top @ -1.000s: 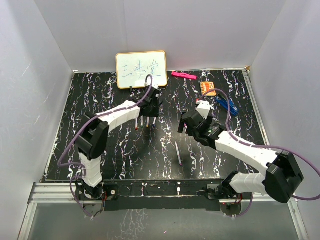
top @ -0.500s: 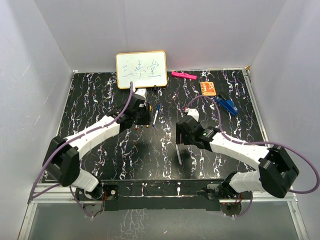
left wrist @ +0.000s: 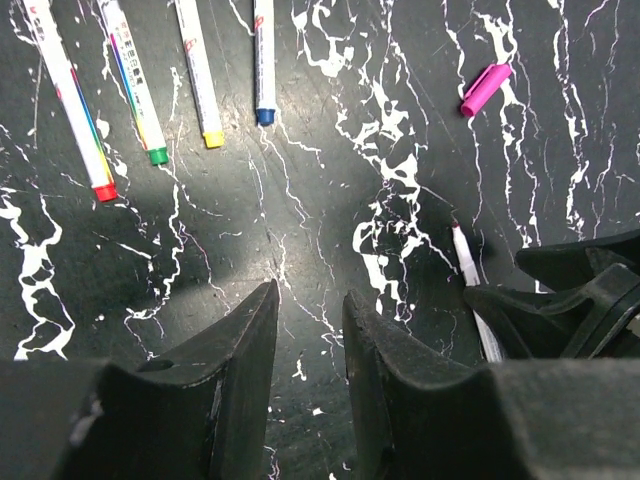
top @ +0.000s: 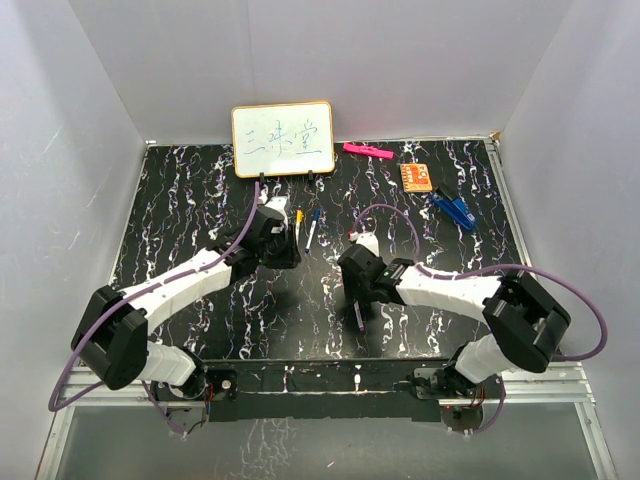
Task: Insert the pens into the pen caps
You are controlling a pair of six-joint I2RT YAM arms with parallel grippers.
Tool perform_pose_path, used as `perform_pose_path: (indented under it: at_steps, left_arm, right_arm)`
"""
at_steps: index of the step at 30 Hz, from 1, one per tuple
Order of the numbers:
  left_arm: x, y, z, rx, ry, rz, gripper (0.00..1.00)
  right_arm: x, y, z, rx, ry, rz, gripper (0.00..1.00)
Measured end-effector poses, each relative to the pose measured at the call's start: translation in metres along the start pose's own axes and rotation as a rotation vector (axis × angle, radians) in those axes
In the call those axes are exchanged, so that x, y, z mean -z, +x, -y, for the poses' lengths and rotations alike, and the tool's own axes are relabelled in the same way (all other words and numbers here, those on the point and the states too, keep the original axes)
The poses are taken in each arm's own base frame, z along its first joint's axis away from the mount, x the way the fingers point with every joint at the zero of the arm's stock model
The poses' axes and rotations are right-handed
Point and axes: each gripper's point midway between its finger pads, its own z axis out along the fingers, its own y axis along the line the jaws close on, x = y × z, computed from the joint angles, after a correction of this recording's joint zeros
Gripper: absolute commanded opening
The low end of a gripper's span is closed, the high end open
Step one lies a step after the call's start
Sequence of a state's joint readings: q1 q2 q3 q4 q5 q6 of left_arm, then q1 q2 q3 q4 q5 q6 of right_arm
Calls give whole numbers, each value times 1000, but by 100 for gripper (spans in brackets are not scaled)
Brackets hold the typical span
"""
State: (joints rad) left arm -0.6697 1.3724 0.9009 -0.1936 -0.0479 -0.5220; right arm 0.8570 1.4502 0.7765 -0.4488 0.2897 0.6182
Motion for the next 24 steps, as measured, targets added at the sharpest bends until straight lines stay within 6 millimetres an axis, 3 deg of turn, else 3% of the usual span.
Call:
perform_pose_path:
  at_steps: [7,14,16,18,24]
  left_arm:
    - [-4,19,-6,15,-3,-39,30]
    - [-4,19,-4,20,6,-40,30]
    - [-4,18,-3,22,8,-36,30]
    - [-5,17,-3,23,9,-33,30]
    - [-5,17,-1,22,20,-32,29]
  right_arm:
    - [-8,2,-2,15,9,-15,34]
    - [-15,3,-7,29,14,-31,29]
    - [-14,4,-8,33,12,-32,21]
    - [-14,5,-9,38,11,-34,2]
    - [-15,4,-14,45,16,-40,0]
